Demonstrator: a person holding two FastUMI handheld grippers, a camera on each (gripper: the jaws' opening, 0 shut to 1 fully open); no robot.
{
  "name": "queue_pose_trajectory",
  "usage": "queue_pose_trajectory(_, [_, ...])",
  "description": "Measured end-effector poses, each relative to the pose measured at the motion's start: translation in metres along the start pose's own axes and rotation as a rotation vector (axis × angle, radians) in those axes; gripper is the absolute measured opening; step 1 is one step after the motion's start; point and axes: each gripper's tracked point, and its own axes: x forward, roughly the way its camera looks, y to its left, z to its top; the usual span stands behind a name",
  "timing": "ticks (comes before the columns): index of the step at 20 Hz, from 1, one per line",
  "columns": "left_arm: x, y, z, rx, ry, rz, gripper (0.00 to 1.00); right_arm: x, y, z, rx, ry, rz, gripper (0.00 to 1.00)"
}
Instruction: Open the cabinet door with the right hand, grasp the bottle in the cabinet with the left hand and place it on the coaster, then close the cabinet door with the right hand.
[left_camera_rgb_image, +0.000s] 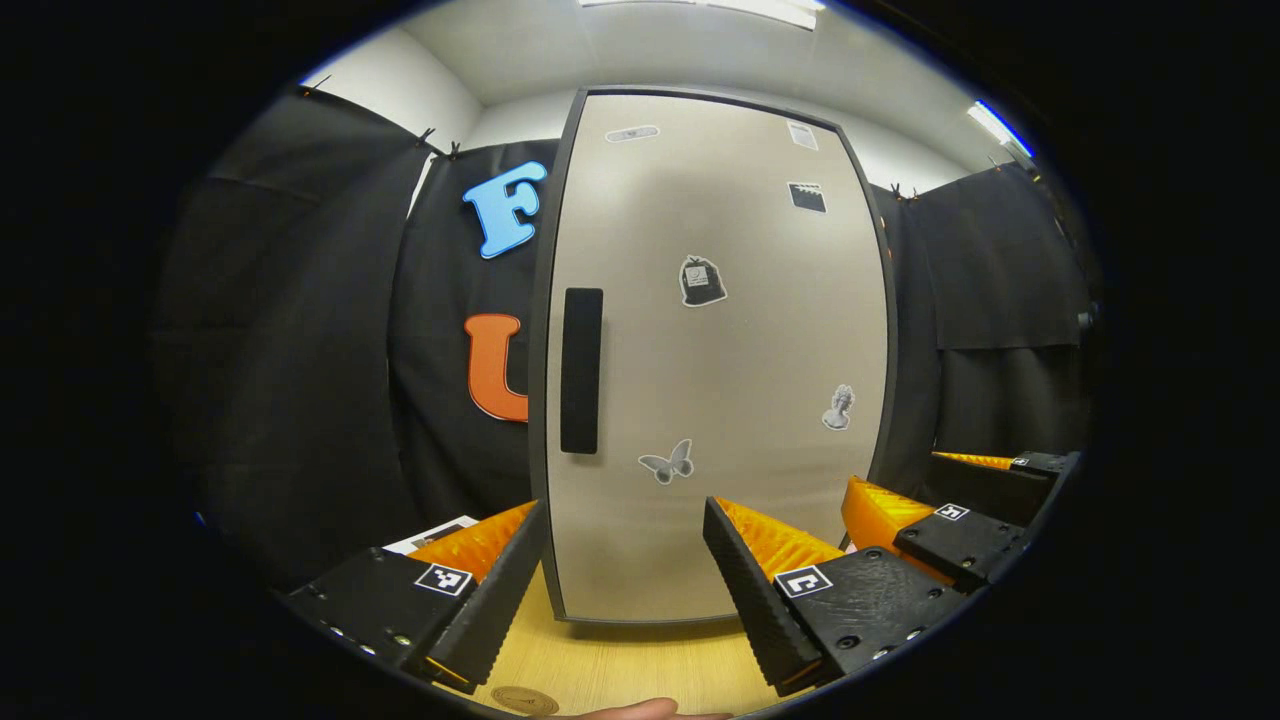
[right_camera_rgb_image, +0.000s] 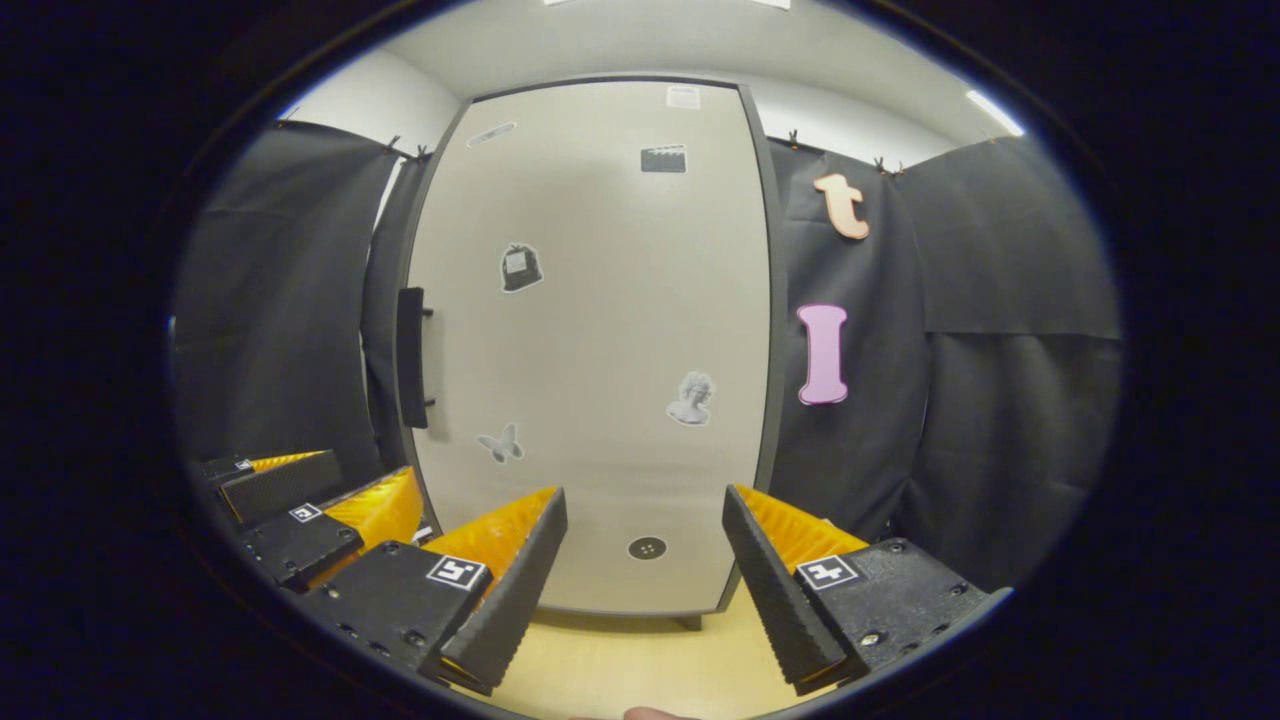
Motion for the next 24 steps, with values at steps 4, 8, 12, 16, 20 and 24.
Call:
queue_pose_trajectory(4, [0.001, 0.002, -0.004, -0.002, -0.016, -0.015, 0.94, -0.004, 0.002, -0.008, 0.007, 0.004, -0.017, 0.98])
queue_pose_trajectory(8, [-0.001, 0.007, -0.008, -0.007, -0.055, -0.023, 0.94, -0.011, 0.006, -0.013, 0.002, -0.038, -0.035, 0.98])
queue_pose_trajectory(12, [-0.007, 0.009, -0.004, -0.002, -0.056, -0.034, 0.94, -0.017, 0.011, -0.008, -0.002, -0.048, -0.029, 0.98])
queue_pose_trajectory(16, [-0.01, 0.007, -0.01, -0.029, -0.049, -0.038, 0.94, -0.02, 0.012, -0.015, -0.003, -0.024, -0.02, 0.98])
queue_pose_trajectory(20, [-0.009, 0.0, -0.011, -0.03, -0.036, -0.053, 0.94, -0.021, 0.004, -0.016, -0.005, -0.005, -0.037, 0.98])
queue_pose_trajectory(24, [-0.01, 0.0, -0.015, -0.032, -0.033, -0.048, 0.94, -0.022, 0.002, -0.021, -0.009, 0.011, -0.047, 0.98])
